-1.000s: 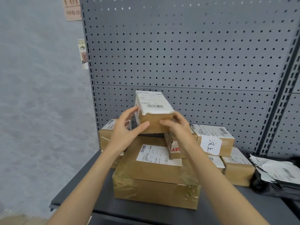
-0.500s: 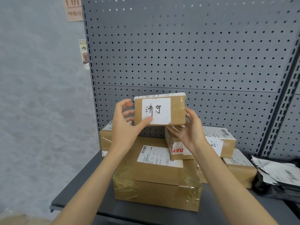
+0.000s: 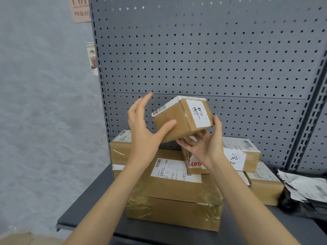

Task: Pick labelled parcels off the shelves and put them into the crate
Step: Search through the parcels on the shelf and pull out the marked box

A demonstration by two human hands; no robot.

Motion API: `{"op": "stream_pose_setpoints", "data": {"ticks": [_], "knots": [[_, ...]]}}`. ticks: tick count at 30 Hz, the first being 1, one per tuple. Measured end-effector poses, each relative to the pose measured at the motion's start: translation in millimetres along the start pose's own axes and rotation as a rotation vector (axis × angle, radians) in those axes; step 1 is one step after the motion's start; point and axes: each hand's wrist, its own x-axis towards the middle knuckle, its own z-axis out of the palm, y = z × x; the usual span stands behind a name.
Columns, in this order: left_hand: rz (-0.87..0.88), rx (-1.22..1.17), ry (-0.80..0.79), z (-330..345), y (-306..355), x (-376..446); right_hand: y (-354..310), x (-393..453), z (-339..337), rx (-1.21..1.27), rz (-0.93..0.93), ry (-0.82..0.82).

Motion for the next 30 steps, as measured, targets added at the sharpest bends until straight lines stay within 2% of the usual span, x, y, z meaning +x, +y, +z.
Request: {"op": "stream_pose_setpoints", "data": {"ticks": [4,7,9,14,18,23,28,30], "knots": [[-0.351,-0.17,-0.06,7.1,4.7,0.8,2.2,-1.4,0.4,-0.039,0.016,-0.08],[-0.48,-0.358,-0.189,10.6,3.3,2.3,3.8,-2.4,1.2,-0.102,0.042,-0.098],[-0.478,-0.408,-0.234,12.3,0.1,3.1,3.7,-2.6,2.0,-0.152,0.042,-0.079],[-0.326,-0.349,-0.25,4.6,-11.9,0.1,-2.7,0.9,4.4,-0.311,-0.03,0.007],[-0.268,-0.302,-0.269,1.6,-22.7,-4.5,-1.4,2.7,9.3,-0.301,-0.097,0.122],[-0.261,-0.248,-0.228,-4.7,-32.8,2.3,10.3,6.3,25.3,-0.489,-0.089,0.054],[-0.295,-0.192,-0.233,-25.1,-48.2,20.7,18.8,10.8,38.3,-0.667,-0.191,0.099],[-0.311,-0.155,-0.238,-35.1,-57.6,27.4,22.5,13.1,44.0,-0.713,-0.185,0.046]]}}
